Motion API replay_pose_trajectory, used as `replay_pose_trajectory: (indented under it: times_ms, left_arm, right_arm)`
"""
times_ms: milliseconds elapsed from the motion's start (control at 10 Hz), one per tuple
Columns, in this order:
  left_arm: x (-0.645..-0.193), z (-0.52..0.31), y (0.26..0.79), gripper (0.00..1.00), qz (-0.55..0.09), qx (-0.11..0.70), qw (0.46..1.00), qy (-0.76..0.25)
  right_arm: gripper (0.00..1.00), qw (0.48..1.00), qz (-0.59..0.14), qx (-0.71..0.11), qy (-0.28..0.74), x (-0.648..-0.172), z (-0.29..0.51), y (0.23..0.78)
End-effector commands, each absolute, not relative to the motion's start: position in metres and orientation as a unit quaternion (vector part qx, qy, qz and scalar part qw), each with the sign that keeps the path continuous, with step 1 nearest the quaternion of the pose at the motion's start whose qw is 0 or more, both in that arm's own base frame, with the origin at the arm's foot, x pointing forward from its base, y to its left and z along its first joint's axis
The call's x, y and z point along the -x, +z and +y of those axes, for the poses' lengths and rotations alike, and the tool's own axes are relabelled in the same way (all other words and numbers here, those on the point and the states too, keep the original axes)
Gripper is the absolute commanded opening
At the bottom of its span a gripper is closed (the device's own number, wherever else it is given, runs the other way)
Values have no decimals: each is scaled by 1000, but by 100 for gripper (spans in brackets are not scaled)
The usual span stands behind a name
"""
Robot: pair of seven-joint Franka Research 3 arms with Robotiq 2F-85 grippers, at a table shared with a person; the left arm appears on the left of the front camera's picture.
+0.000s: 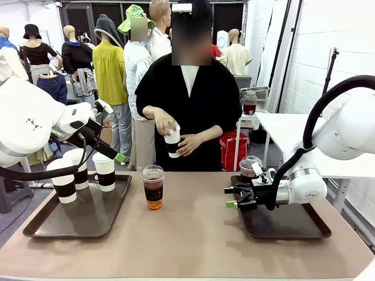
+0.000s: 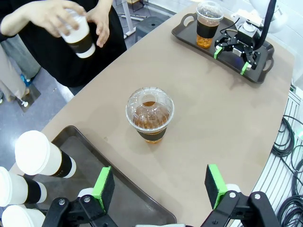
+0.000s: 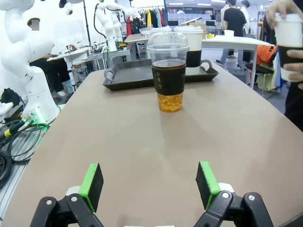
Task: Distribute the coffee onto the tray.
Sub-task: Pick up another iced Americano from the middle of the table and place it on the right Handle tray.
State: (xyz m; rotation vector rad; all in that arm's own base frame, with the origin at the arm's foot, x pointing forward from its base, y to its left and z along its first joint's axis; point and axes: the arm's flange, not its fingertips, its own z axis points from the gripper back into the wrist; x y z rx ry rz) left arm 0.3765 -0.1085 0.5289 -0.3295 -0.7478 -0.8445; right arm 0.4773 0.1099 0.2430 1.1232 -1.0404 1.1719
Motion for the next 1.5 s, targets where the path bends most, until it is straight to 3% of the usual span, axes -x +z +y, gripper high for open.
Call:
replay_pose_trajectory:
  times_ms: [0,400,1400]
  left_arm:
    - [-377,-106,528,100,-354,163,830,-399]
    - [-377,-106,528,100,-354,163,830,-399]
    - [-377,-106,528,100,-354,163,830,-399]
  right_arm:
    - [100,585,-450,-470,485,-465,130,246]
    - [100,578,-438,-480,493,-464,171,240]
    - [100,561,-446,-479,506,-523,265,243]
